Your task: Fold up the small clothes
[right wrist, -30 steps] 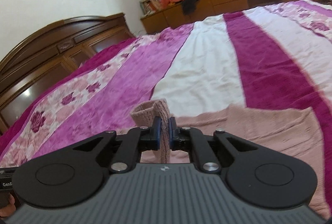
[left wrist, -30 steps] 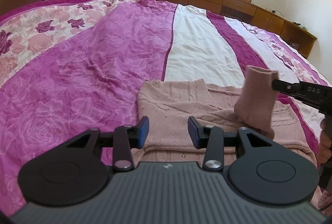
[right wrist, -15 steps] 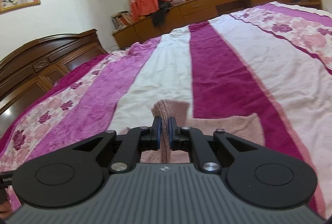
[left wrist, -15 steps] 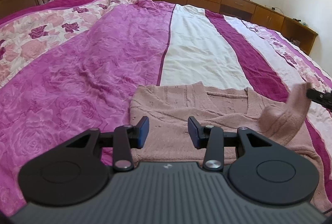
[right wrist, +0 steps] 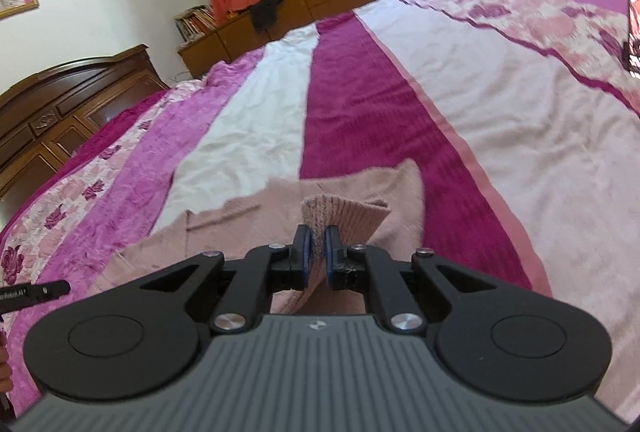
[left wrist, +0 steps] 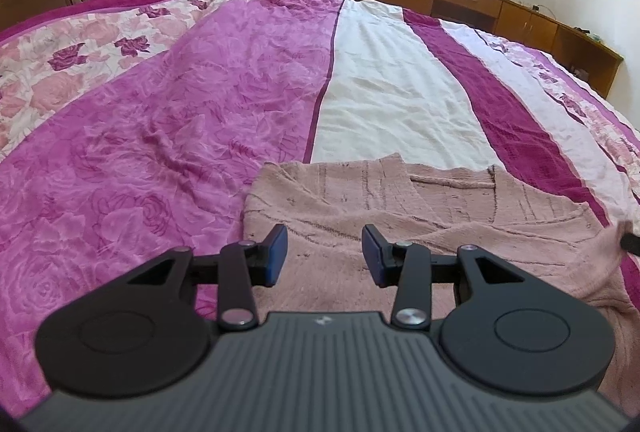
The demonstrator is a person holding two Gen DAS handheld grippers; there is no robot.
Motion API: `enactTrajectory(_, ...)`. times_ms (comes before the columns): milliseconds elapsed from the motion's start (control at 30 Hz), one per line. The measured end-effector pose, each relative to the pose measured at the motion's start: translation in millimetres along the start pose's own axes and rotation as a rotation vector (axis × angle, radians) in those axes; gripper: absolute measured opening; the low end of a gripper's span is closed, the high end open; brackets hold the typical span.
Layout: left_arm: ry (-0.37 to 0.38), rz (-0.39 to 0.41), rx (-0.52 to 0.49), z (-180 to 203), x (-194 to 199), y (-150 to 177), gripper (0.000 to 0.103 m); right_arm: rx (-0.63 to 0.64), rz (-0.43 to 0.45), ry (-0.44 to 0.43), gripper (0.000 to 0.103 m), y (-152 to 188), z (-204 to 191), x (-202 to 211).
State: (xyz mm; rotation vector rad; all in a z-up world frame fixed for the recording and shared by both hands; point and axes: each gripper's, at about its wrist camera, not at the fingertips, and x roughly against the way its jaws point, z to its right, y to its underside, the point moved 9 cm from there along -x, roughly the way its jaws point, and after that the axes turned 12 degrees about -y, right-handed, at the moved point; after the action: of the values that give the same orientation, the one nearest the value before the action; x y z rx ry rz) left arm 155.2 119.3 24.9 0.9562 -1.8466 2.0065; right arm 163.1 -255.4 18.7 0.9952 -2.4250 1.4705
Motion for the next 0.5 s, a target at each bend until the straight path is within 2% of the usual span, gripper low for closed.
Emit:
enactTrajectory(300,-0.006,-0.018,-0.03,10,-19,2,0.043,-0.062,-0.066,0.014,0.012,26,29,14)
enactTrajectory(367,-0.007,-0.027,-0.036,12,-24,5,0.043,-0.057,-0.079,0.018,0.022,28,31,20)
enactTrajectory(433,-0.011,-0.035,-0.043,13,-28,8,0.043,-0.04,-0.084,0.026,0.036,28,32,26)
enactTrajectory(500,-0.02,-0.046,-0.047,13,-32,11,0.043,-0.024,-0.075,0.024,0.043,24,31,34)
